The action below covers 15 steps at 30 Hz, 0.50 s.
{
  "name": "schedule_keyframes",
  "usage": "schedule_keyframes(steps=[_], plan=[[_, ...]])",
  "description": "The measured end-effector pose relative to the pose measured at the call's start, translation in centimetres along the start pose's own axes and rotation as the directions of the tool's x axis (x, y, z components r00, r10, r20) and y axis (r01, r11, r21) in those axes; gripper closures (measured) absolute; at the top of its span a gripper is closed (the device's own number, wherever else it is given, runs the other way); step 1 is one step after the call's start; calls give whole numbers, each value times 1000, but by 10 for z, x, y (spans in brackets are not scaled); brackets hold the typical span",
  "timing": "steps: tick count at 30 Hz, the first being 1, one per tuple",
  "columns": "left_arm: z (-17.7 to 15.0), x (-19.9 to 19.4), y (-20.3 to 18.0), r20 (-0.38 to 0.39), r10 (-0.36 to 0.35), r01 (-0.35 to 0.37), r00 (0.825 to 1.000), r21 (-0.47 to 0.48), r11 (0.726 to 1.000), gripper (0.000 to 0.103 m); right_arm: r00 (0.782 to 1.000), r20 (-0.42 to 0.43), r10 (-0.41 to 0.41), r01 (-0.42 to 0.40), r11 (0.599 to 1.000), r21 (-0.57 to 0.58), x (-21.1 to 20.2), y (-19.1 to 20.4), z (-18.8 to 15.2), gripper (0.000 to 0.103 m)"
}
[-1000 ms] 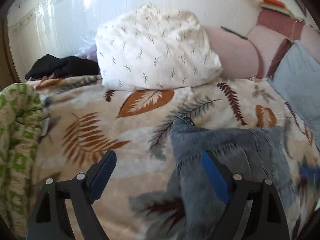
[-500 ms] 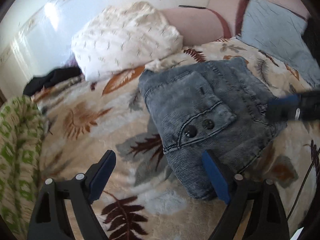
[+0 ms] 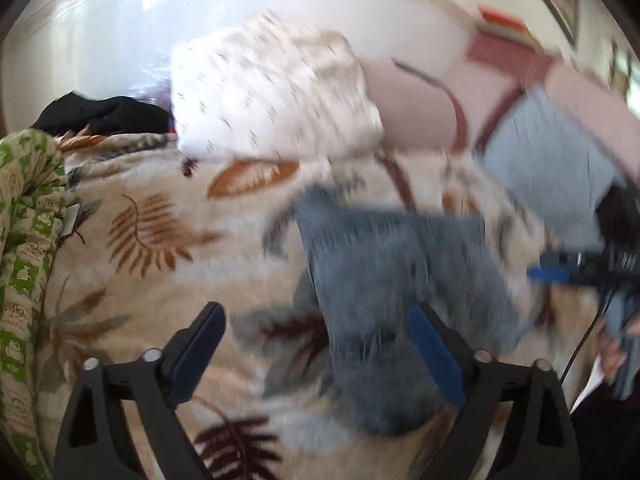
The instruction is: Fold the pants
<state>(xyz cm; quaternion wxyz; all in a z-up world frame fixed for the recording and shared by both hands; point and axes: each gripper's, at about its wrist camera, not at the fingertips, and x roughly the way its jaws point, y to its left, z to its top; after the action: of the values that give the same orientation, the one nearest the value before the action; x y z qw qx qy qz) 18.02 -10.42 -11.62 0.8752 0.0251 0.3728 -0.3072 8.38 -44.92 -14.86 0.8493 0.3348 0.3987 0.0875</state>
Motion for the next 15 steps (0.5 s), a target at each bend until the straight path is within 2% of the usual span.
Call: schedule_keyframes(steps=[2, 4, 6, 7, 10, 13, 15], plan=[[13, 9, 12, 2, -38, 38, 999, -75, 996, 2, 998, -46, 41, -37, 997, 72, 9, -20, 12, 20], [17, 31, 26, -53, -110, 100, 993, -165, 981, 2, 991, -86, 104, -89, 982, 169, 25, -42, 17, 20], [15, 49, 37, -106, -117, 90, 987, -234, 968, 2, 989, -107, 106, -81, 973, 215, 38, -53, 19, 20], [12, 57, 39, -128, -116, 82, 985, -245, 966, 2, 990, -109, 86, -61, 974, 220, 42, -57, 20, 20], [2, 71, 41, -171, -146, 99, 975, -254, 962, 1, 984, -135, 119, -82, 964, 252, 54, -65, 21, 20], [-4, 87, 41, -235, -148, 85, 961, -258, 962, 1, 978, -168, 122, -77, 964, 255, 63, -70, 20, 20], [-6, 91, 44, -246, -164, 90, 955, -287, 954, 0, 973, -201, 116, -65, 968, 244, 73, -67, 18, 20]])
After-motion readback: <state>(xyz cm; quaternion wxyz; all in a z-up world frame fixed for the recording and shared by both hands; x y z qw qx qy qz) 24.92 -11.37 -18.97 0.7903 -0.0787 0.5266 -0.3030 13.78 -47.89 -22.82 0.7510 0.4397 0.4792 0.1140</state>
